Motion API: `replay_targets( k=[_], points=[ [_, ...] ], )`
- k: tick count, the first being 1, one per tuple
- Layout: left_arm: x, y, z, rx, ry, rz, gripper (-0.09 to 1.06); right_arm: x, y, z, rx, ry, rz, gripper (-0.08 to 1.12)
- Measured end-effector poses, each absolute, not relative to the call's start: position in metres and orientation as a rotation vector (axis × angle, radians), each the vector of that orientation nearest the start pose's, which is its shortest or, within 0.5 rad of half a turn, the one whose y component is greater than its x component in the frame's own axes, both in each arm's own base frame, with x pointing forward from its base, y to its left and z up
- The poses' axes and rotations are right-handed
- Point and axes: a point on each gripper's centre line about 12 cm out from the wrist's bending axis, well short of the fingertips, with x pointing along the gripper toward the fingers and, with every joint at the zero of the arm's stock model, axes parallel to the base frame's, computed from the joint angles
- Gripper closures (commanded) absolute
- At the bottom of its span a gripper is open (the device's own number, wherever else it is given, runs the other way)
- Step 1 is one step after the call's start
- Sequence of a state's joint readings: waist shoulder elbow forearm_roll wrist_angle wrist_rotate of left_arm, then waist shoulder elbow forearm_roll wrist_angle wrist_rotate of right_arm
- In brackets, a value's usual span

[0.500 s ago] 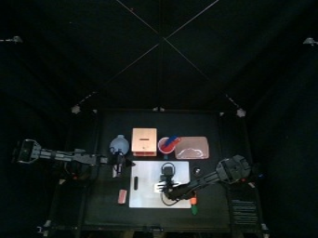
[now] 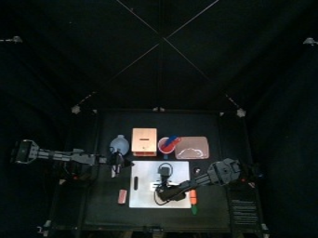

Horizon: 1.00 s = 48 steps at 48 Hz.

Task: Place sushi on board then cut the sushi with the knife then place the pieces on the plate
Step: Pick knife at handle with right hand

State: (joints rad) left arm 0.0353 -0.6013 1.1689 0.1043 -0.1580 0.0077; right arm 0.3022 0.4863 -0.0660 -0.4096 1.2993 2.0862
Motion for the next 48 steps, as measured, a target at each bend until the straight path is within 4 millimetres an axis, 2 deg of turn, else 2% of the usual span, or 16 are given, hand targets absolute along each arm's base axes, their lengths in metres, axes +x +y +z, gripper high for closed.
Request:
replay_targets(
  k=[12,17,24,33,40,48],
  points=[
    [0.239,0.007,0.196,0.101,0.431,-0.005,1.00,0.446,0.091,0.132,0.930,0.861,-1.419,0.14],
    [0.239,0.007,0.197,0.103,0.428,-0.005,1.00,0.444,0.088,0.139,0.899,0.858,-1.412,0.14],
    [0.238,0.007,0.197,0.101,0.426,-0.005,1.00,0.442,0.082,0.173,0.836,0.844,-1.323,0.14],
    [0.237,0.007,0.202,0.102,0.405,-0.003,1.00,0.427,0.069,0.214,0.712,0.903,-1.183,0.14],
    [0.235,0.006,0.207,0.104,0.383,-0.003,1.00,0.412,0.045,0.244,0.622,0.957,-1.083,0.14],
    [0.233,0.006,0.210,0.102,0.371,-0.001,1.00,0.394,0.014,0.279,0.598,0.969,-0.982,0.14]
  ],
)
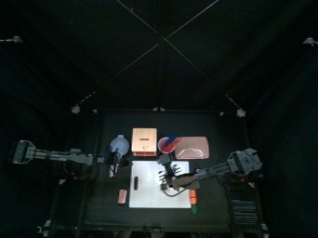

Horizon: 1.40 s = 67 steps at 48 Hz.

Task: Place sushi on board then cut the sushi with the knife then place the pieces on the plate
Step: Pick knife at handle with right hand

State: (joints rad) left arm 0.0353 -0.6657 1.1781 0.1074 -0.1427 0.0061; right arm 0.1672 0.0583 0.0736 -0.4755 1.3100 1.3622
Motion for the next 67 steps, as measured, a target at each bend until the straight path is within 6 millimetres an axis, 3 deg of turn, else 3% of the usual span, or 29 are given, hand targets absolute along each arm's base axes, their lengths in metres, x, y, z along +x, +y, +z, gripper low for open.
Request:
replay_targets(
  k=[13,21,29,39,50,67],
  points=[
    [0.233,0.007,0.210,0.091,0.371,0.004,1.00,0.353,-0.042,0.335,0.588,0.949,-0.848,0.14],
    [0.232,0.008,0.209,0.073,0.372,0.011,1.00,0.324,-0.091,0.345,0.617,0.987,-0.776,0.14],
    [0.232,0.010,0.209,0.053,0.372,0.027,1.00,0.309,-0.132,0.332,0.689,1.063,-0.614,0.14],
    [0.232,0.017,0.209,0.022,0.372,0.064,1.00,0.308,-0.170,0.305,0.766,1.108,-0.434,0.14],
    [0.231,0.027,0.209,0.001,0.372,0.109,1.00,0.303,-0.208,0.278,0.777,1.152,-0.376,0.14],
    [0.228,0.034,0.206,-0.007,0.381,0.143,1.00,0.320,-0.222,0.257,0.809,1.234,-0.296,0.14]
  ],
)
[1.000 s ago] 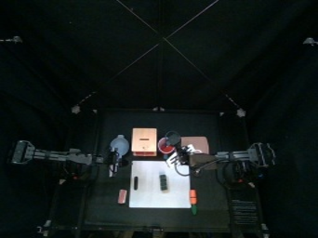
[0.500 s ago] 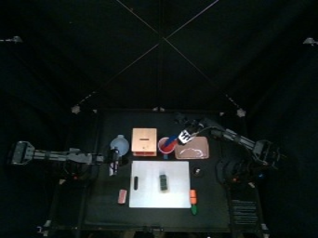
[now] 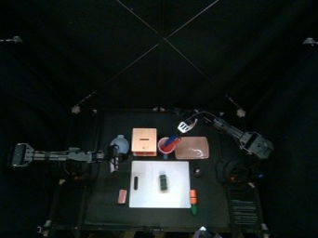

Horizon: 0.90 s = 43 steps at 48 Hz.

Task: Place sushi on board then cut the sushi with the knife then place the pieces on the plate
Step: Pick knife at handle with right hand

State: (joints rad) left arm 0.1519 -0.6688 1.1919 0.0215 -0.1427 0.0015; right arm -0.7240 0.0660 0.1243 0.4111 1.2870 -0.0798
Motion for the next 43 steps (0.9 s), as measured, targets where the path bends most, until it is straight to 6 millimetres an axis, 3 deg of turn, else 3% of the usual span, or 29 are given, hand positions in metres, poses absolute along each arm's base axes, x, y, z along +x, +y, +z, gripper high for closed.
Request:
replay_targets(
  k=[22,43],
  points=[
    [0.224,0.035,0.199,-0.008,0.398,0.148,1.00,0.344,-0.200,0.243,0.802,1.299,-0.212,0.14],
    [0.222,0.037,0.196,-0.012,0.406,0.156,1.00,0.348,-0.202,0.226,0.823,1.337,-0.210,0.14]
  ],
)
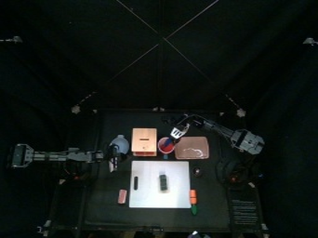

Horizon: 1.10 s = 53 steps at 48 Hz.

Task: Place sushi on board then cut the sushi with the knife then place the pieces on the plate
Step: Pick knife at handle with right hand

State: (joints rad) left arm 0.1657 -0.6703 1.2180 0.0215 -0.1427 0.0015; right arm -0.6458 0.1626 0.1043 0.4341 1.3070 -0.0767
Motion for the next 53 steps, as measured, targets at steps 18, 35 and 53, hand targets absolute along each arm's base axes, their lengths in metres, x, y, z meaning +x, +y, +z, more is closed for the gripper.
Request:
replay_targets(
  k=[18,35,53],
  points=[
    [0.2206,0.0369,0.1932,-0.013,0.415,0.157,1.00,0.3494,-0.2036,0.2224,0.825,1.345,-0.211,0.32],
    [0.2202,0.0368,0.1930,-0.014,0.415,0.157,1.00,0.3490,-0.2030,0.2225,0.840,1.349,-0.218,0.48],
    [0.2201,0.0370,0.1930,-0.029,0.414,0.163,1.00,0.3477,-0.2019,0.2245,0.842,1.363,-0.212,0.61]
  ],
)
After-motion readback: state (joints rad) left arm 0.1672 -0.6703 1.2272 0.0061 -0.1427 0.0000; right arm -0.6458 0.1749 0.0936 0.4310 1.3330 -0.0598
